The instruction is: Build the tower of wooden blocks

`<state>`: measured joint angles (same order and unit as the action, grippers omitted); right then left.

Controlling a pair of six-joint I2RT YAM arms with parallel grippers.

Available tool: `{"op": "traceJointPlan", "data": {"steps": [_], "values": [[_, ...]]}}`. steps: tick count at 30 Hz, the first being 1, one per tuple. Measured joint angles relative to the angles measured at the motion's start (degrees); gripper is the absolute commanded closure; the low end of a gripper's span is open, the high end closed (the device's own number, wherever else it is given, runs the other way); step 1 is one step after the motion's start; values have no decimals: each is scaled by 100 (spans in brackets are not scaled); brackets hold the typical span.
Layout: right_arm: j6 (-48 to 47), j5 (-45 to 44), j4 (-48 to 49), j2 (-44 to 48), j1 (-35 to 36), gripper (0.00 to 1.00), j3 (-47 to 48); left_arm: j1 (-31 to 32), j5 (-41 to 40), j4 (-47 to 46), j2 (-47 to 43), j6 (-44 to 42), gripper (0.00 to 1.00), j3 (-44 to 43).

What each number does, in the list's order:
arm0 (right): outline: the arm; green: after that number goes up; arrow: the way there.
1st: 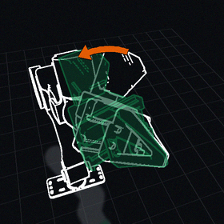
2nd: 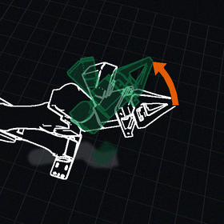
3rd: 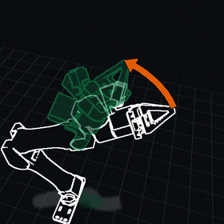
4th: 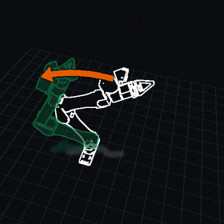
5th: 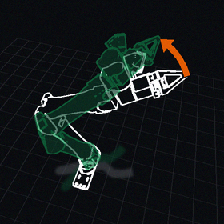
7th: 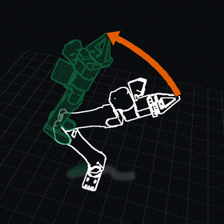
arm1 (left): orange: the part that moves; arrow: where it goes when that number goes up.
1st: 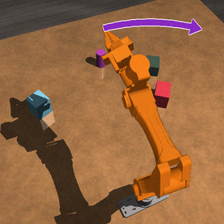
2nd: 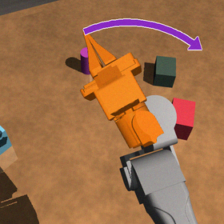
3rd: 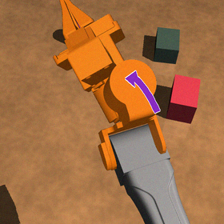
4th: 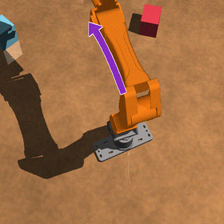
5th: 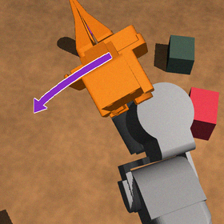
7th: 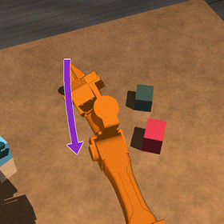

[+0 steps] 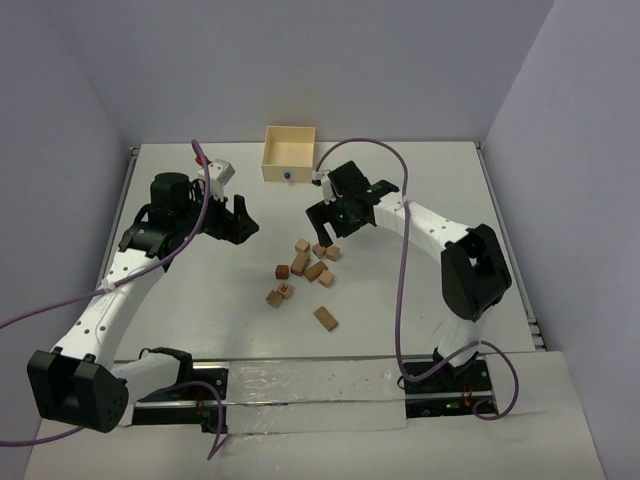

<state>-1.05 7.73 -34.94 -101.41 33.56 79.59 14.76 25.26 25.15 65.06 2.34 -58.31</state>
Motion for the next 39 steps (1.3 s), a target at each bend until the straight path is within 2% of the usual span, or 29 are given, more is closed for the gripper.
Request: {"op": "traceJointPlan", "data": {"steps": [10, 18, 39], "values": [[-150, 139, -265, -780, 112, 18, 688, -24, -20, -3, 47, -1, 12, 5], [-332, 111, -393, -1224, 256, 21, 922, -24, -20, -3, 113, 1, 12, 5], [-735, 59, -405, -1732, 269, 36, 1100, -24, -20, -1, 308, 2, 12, 5]]}}
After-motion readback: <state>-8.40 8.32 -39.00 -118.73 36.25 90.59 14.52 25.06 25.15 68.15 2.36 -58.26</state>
